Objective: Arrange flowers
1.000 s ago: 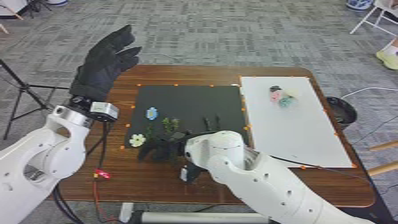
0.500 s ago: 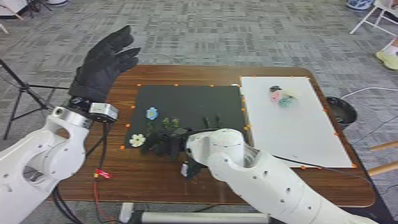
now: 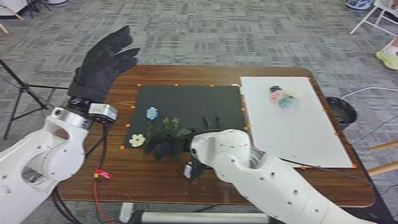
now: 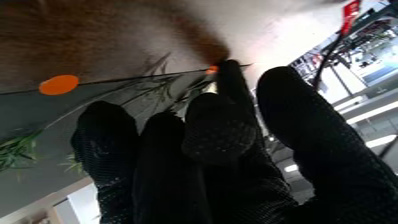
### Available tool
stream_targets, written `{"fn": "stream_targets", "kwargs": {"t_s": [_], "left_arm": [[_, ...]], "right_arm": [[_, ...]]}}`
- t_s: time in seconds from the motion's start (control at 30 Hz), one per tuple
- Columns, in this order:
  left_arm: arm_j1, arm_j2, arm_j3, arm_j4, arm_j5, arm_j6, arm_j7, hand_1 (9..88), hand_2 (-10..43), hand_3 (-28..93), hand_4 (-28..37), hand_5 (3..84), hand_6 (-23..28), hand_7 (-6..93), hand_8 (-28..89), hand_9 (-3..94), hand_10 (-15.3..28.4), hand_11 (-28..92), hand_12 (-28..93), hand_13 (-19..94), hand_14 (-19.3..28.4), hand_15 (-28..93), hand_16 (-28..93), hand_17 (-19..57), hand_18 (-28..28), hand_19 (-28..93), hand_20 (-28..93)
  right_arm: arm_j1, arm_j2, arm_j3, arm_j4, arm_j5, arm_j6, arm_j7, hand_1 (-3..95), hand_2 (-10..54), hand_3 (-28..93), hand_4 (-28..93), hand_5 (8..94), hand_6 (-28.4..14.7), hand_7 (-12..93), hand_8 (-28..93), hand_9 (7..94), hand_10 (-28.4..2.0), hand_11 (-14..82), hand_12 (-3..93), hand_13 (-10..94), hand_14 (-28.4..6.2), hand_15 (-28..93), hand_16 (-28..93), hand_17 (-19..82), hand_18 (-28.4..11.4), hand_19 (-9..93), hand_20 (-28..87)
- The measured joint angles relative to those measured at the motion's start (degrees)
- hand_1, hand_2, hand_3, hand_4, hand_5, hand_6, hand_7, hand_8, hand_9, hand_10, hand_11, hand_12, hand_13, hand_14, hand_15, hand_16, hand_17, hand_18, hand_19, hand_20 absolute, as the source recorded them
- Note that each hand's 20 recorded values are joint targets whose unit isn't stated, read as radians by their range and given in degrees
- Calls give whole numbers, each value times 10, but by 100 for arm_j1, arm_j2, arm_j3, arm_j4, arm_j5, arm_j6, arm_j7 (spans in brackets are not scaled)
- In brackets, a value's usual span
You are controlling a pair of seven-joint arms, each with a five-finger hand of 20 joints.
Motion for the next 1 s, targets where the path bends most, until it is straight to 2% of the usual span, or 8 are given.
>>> {"fn": "stream_targets", "kwargs": {"t_s": [0.3, 0.4, 0.47, 0.57, 0.73, 0.8, 0.9, 1.0], "left_arm": [[83, 7, -68, -16, 0, 8, 1, 278, -40, 657, -252, 235, 17, 160, -78, 178, 97, 134, 190, 162, 130, 238, 63, -109, 189, 356, 122], [164, -7, -166, -28, 2, 9, -4, 277, -40, 657, -252, 235, 17, 160, -78, 177, 97, 132, 190, 162, 130, 238, 63, -109, 189, 357, 122], [279, -38, -293, -51, 2, 12, -14, 276, -41, 659, -252, 234, 17, 161, -77, 178, 97, 132, 190, 162, 130, 238, 63, -109, 189, 356, 122], [624, -126, -649, -132, -6, 52, -22, 276, -42, 660, -254, 235, 17, 160, -78, 178, 98, 132, 190, 162, 130, 237, 63, -109, 189, 357, 122], [1526, -336, -1406, -322, -39, 214, -190, 277, -42, 660, -254, 235, 16, 162, -78, 178, 96, 132, 191, 162, 129, 238, 63, -109, 189, 358, 123], [1882, -443, -1616, -369, -49, 301, -251, 277, -43, 660, -254, 234, 16, 162, -78, 177, 97, 133, 191, 161, 129, 238, 63, -109, 189, 358, 123], [2241, -583, -1641, -359, -69, 398, -284, 278, -42, 659, -254, 234, 16, 161, -79, 177, 96, 133, 191, 160, 129, 237, 63, -110, 189, 358, 123], [2372, -666, -1457, -280, -76, 410, -317, 278, -41, 658, -254, 233, 16, 162, -78, 175, 96, 135, 192, 159, 129, 237, 64, -110, 189, 358, 123]], "right_arm": [[-203, 373, 222, -448, 117, -71, -149, 208, 148, 876, -100, 442, 20, 143, -130, 871, -101, 671, 308, 881, -54, 897, 324, 503, -230, 932, 585], [-311, 515, 347, -648, 212, -53, -179, 208, 148, 880, -99, 444, 24, 143, -130, 857, -110, 663, 306, 864, -61, 896, 325, 480, -232, 932, 579], [-425, 633, 477, -826, 362, 11, -210, 208, 148, 883, -99, 441, 27, 141, -129, 847, -117, 662, 307, 854, -64, 897, 323, 465, -232, 932, 569], [-668, 823, 746, -1120, 494, 224, -343, 207, 150, 894, -95, 442, 30, 141, -128, 846, -118, 662, 306, 853, -65, 899, 319, 464, -232, 932, 563], [-1073, 1027, 1039, -1519, 495, 540, -335, 207, 155, 909, -84, 428, 28, 138, -128, 848, -117, 663, 302, 855, -66, 901, 313, 466, -232, 932, 561], [-1177, 995, 1058, -1536, 457, 537, -217, 208, 159, 912, -77, 417, 24, 134, -126, 849, -113, 664, 301, 859, -63, 900, 310, 472, -230, 932, 561], [-1327, 832, 1085, -1519, 210, 452, 92, 206, 163, 919, -65, 399, 22, 130, -123, 853, -108, 664, 300, 864, -56, 899, 308, 484, -228, 932, 564], [-1466, 551, 1120, -1462, -343, 197, 307, 208, 174, 924, -56, 381, 19, 126, -121, 855, -106, 663, 299, 868, -51, 897, 309, 490, -227, 932, 566]]}}
